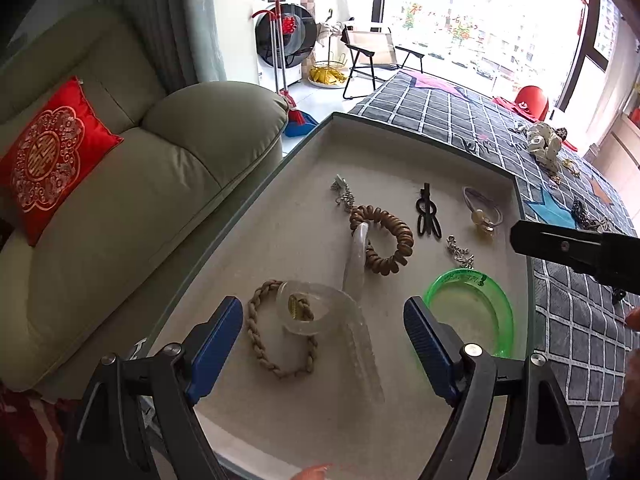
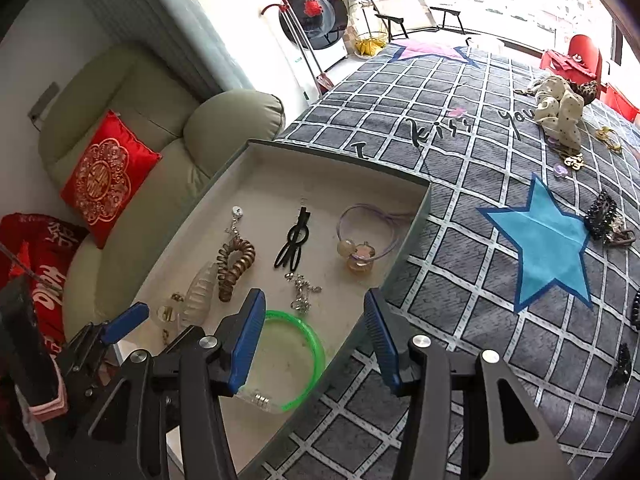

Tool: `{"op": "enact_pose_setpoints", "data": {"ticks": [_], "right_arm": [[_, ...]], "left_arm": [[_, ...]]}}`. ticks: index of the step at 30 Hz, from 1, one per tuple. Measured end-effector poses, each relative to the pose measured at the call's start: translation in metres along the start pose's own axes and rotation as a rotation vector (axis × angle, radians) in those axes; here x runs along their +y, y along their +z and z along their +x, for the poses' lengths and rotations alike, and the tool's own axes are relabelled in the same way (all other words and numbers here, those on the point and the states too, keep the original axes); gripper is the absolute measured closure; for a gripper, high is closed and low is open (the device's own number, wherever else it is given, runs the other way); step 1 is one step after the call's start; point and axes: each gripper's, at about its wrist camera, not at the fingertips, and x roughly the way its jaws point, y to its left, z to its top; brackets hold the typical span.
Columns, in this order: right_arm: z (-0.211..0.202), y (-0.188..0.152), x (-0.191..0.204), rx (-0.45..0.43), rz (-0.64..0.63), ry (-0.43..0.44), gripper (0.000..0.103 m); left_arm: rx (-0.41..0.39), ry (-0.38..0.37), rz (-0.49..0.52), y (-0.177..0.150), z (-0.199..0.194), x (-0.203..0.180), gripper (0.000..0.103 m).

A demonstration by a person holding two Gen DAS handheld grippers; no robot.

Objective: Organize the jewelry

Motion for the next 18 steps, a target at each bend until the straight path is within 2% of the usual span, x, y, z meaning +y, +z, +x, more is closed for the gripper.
{"op": "enact_pose_setpoints", "data": {"ticks": [1,10,18], "right_arm": [[-0.003,-0.001,0.001,-0.004,-0.001,-0.002,0.047],[-0.013,-0.015,0.006,-0.012,-0.023,-0.024,0.045],[-0.022,-0.033,0.001,-0.012,-0.009,-0.064,0.037]], "left_arm": [[-0.001,0.001,-0.006,-0.001,-0.001,0.001,0.000],[-0.015,0.010,0.005,-0.008,-0.019,0.000,0.000],[-0.017,0.030,0.009,-0.016,-0.031,-0.002,0.000]]}}
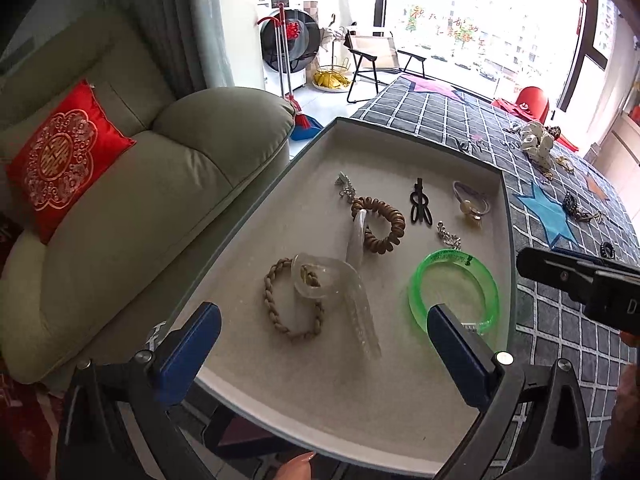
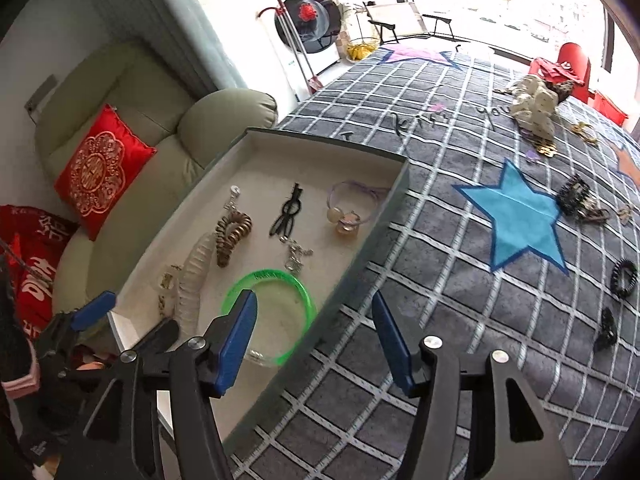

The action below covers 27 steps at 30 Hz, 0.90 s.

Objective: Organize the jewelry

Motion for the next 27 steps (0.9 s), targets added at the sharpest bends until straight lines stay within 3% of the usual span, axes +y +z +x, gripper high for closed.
{"op": "enact_pose_setpoints", "data": {"ticks": [10,27], "right_arm": [[-0.017,-0.024,0.004,0.011,-0.009,-0.036,0.026],[-0.090,-0.040,0.045,-0.120,-0.083,-0.090,0.016]], "left_arm": [[-0.022,0.008,-0.003,-0.020,-0.026,0.000,0.000],[-0.062,0.061,-0.045,-0.040,-0.087,0.012,0.000]]}}
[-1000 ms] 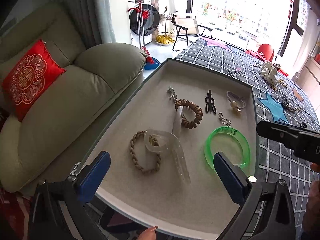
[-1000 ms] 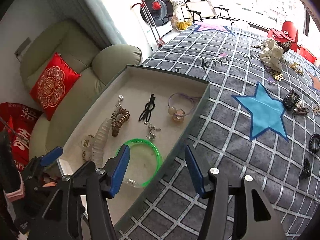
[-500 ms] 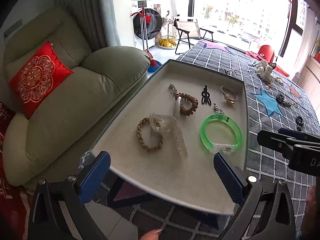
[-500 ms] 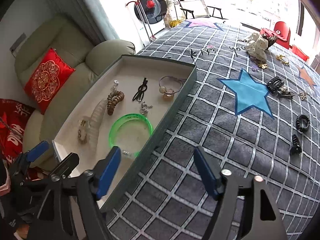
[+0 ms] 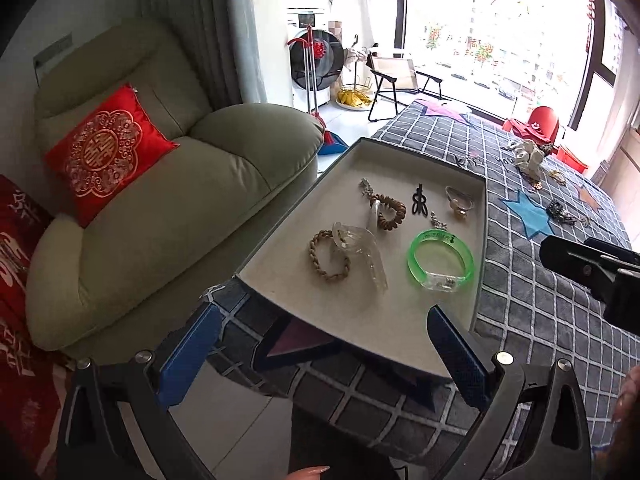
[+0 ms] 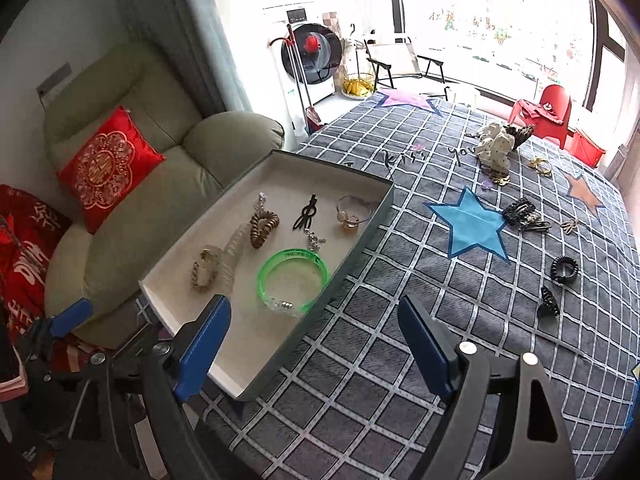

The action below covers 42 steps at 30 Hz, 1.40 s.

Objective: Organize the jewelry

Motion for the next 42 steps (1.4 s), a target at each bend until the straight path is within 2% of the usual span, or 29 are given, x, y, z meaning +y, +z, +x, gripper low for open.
{"op": "enact_pose_setpoints", "data": {"ticks": [11,21,42], "right_arm": [[-0.008,-0.015,0.023,0.027,-0.086,-0.085,0.016],[-0.006,-0.019,0.036,0.059,-0.111,-0.064,0.016],[-0.011,-0.019,0.044,0.056,-0.116,-0.058,0.016]], "left_arm": [[0.027,0.040,0.015,-0.014,-0.009,0.001,0.000],[0.037,0.046,0.025,-0.021,-0.013,0.004,0.000],[0.038,0.052,0.016,-0.024,-0.015,0.010,0.000]]}}
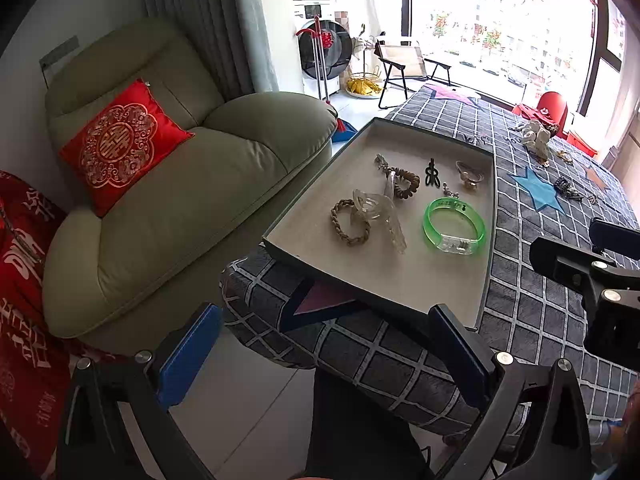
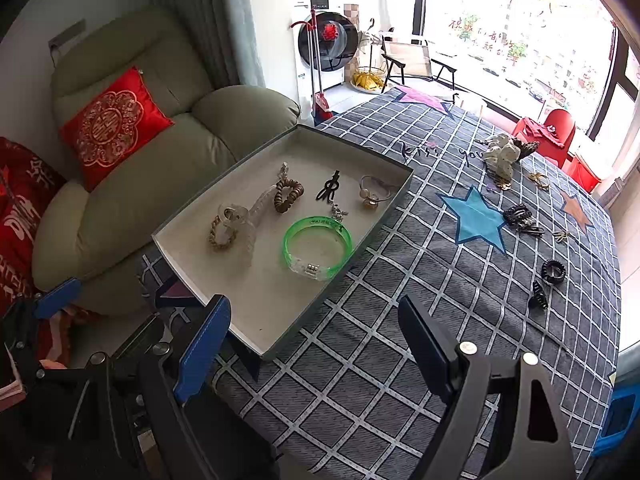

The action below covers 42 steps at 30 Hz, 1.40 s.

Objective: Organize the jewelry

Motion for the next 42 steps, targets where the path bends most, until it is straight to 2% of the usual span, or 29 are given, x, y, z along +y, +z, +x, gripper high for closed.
{"op": "enact_pose_setpoints", "data": {"ticks": [42], "right_arm": [[0.0005,-0.0005,0.0004,0.002,0.001,0.001,0.016]], "left_arm": [[0.011,0.008,0.000,-0.0033,0.0049,0.0016,0.000]]}}
